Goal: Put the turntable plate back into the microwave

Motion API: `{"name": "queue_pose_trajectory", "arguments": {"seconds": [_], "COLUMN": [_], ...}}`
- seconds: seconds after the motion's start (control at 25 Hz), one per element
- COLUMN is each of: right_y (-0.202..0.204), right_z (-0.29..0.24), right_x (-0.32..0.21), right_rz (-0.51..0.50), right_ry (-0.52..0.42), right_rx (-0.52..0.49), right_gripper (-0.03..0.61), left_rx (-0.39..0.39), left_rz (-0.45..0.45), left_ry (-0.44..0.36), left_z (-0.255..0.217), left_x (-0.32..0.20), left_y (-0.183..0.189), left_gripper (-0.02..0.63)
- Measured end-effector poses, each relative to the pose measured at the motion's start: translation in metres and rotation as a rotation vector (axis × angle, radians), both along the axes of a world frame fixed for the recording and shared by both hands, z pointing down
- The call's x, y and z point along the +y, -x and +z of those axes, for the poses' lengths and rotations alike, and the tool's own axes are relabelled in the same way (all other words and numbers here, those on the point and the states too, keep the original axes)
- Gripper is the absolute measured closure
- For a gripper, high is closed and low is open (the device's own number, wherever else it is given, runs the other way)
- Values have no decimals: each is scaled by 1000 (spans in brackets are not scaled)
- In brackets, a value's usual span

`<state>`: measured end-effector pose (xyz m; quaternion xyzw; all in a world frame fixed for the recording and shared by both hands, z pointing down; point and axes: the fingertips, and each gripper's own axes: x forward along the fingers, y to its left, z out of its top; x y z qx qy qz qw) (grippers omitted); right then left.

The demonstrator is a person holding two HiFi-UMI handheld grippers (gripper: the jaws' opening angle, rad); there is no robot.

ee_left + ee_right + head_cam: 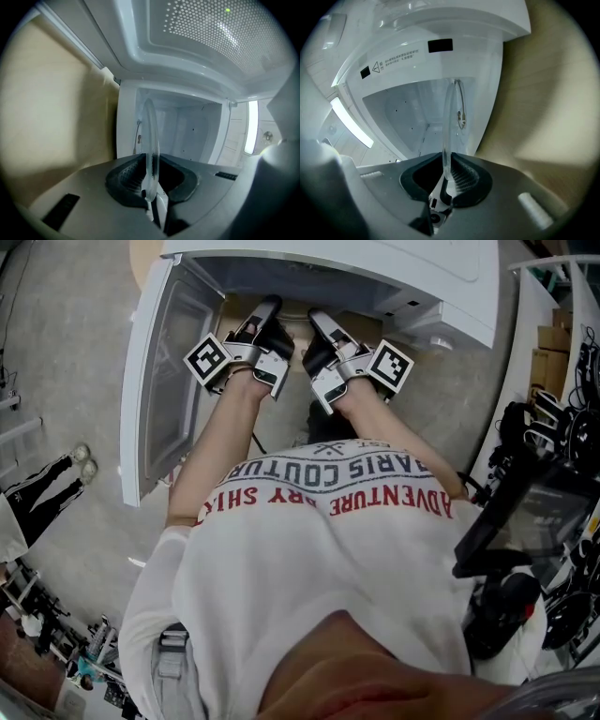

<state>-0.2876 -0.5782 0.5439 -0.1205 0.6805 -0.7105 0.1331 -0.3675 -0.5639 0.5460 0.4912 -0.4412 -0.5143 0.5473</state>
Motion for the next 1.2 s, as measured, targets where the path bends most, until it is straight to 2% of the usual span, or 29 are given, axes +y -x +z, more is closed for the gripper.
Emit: {"name": "queue_pose_trajectory", "arguments": {"seconds": [0.32,0.52,1.2], "right_y": [-1,-3,4], "right_z": [4,8,16], "right_x": [-3,-3,-26], "right_rz": [13,18,64], "right_ry": [-8,-12,23], "right_rx": [11,31,53], "right_gripper": [535,535,541], "left_rx": [-3,-59,-76], "left_rz": [5,16,15], "left_ry": [-6,55,76], "left_z": [-2,9,11], "left_x": [17,20,-9], "left_y": [-11,-18,-7], "left_gripper": [569,571,572]}}
